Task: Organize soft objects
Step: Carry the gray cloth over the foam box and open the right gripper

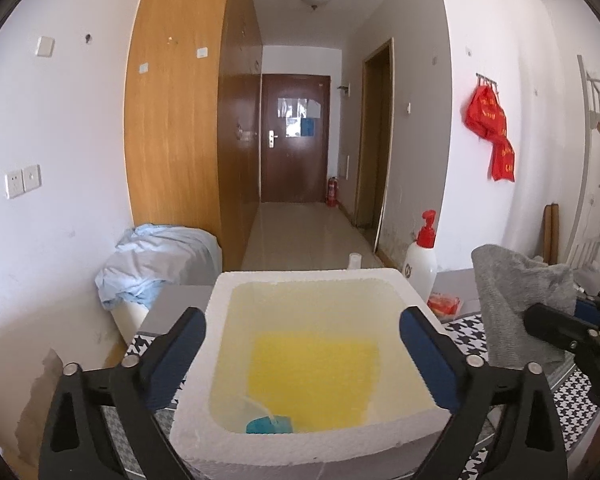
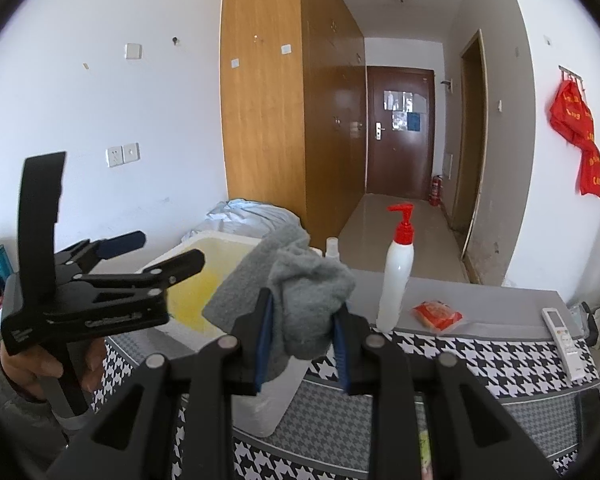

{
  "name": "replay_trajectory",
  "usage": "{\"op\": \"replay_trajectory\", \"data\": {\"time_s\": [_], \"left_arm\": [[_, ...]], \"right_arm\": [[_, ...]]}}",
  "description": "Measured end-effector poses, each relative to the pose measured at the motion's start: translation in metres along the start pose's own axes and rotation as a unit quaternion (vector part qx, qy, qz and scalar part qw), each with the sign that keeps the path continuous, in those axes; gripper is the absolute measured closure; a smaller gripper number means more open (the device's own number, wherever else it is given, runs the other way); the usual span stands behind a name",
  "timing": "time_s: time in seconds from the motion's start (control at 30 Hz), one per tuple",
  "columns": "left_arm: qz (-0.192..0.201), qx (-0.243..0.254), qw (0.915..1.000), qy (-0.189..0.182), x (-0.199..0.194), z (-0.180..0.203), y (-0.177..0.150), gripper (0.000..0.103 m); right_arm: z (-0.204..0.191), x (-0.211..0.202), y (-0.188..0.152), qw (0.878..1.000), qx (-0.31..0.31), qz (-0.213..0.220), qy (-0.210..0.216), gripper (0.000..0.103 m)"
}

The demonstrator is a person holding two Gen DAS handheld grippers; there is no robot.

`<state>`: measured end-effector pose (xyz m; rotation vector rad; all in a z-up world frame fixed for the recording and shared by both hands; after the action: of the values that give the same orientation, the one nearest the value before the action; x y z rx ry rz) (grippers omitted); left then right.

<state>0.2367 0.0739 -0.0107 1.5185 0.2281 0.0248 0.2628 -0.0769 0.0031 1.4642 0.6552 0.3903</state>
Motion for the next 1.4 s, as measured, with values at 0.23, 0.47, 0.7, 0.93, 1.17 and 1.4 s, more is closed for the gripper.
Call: {"op": "replay_trajectory", "data": {"time_s": [0.23,0.47,0.7,0.93,1.17,1.4], "left_arm": [[0.011,-0.009,0.9999,0.004,-0.008,-0.012,0.004,0.001],[0.022,-0.007,0.9996,0.017,-0.017,-0.024,0.007,0.001],[0.029,-0.002,0.9990,0.035,-0.021,-0.035,0.010,0.001],[0.035,-0.009,0.9981,0.050,-0.029,-0.049,0.011,0.001],[0.041,-0.009,0.9971,0.063,-0.037,-0.058,0.011,0.001],[0.044,-0.011,0.9967,0.068,-0.044,-0.065,0.008,0.001]], "right_arm": [[-0.002,0.002,0.000,1.000,-0.003,-0.001,-0.001,0.072],[-0.013,0.007,0.004,1.000,-0.012,-0.002,0.005,0.072],[-0.019,0.016,0.009,1.000,-0.010,0.000,0.009,0.072],[-0.028,0.028,0.011,1.000,-0.008,-0.001,0.019,0.072],[-0.036,0.039,0.012,1.000,0.002,-0.007,0.030,0.072],[-0.044,0.049,0.010,0.999,0.001,-0.016,0.037,0.072]]}}
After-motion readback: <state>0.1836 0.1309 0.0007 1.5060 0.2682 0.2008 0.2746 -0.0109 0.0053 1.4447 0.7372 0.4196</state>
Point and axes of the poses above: each gripper's, at about its wrist camera, not at the fingertips, and x roughly the way its jaws point, z to its right, y to its top, the point moved 7 cm from there along x, roughly the way its jaws point, and after that the axes turned 15 degrees about z, right-handed, at the moved point
